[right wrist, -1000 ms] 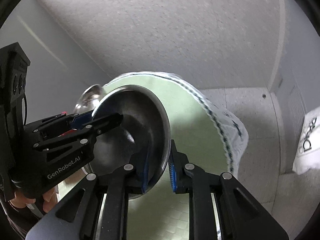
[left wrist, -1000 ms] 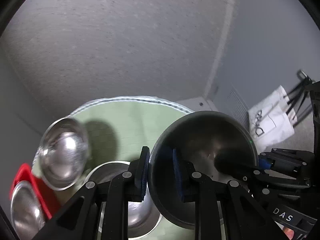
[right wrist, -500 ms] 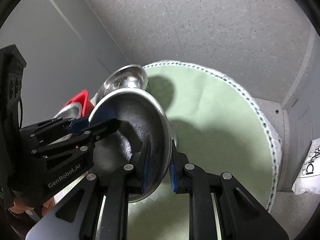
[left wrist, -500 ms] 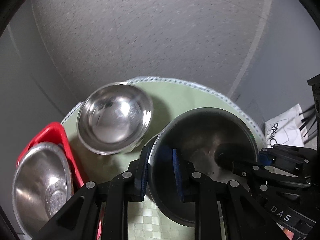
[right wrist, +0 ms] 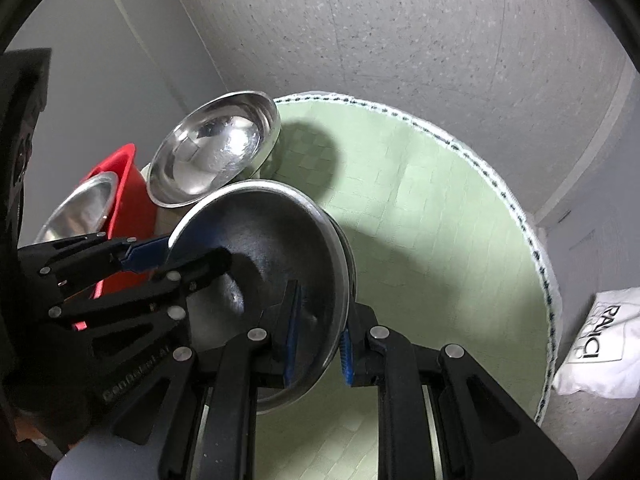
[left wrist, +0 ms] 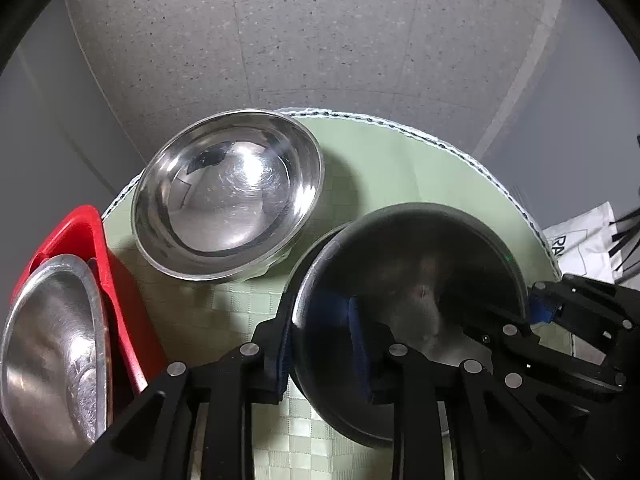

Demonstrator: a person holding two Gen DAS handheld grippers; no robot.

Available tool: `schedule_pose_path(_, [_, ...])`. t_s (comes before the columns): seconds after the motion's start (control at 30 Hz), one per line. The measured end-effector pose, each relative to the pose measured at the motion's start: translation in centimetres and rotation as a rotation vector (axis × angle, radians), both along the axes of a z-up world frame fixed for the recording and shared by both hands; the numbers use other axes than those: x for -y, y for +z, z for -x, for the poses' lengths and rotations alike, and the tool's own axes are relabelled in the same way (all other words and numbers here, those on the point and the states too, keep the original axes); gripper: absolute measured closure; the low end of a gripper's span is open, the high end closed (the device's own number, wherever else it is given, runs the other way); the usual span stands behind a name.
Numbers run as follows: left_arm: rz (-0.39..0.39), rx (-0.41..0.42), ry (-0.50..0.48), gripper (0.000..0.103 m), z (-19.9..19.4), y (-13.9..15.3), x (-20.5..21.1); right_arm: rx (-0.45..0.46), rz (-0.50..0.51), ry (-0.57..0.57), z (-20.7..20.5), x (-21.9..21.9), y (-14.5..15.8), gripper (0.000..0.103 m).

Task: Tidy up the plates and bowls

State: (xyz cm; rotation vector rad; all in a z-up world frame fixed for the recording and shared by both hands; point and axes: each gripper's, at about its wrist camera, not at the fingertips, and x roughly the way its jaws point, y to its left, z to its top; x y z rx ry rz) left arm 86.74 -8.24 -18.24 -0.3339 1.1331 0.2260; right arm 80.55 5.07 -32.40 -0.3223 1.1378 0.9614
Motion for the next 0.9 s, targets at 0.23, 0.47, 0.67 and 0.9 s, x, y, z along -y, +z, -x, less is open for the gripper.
schedule_pose_path(0.23, [0.032, -0.013, 0.011, 0.078, -1.0, -0.7, 0.5, 0.021, 0.025, -0.006, 0.0, -0.4, -0.1, 0.084])
schedule_pose_path(0.47, [0.060, -0.009, 0.031, 0.078, -1.1, -1.3, -0.2, 0.015, 0.030, -0.009, 0.2, -0.4, 0.0, 0.084])
schedule_pose_path(0.67, [0.063, -0.001, 0.032, 0.078, -0.4, -1.3, -0.1, 0.009, 0.031, -0.013, 0.3, -0.1, 0.2, 0.082])
schedule_pose_path(0.9, [0.052, 0.005, 0.032, 0.078, 0.1, -0.9, 0.2, 0.044, 0.056, -0.009, 0.9, 0.1, 1.0, 0.080])
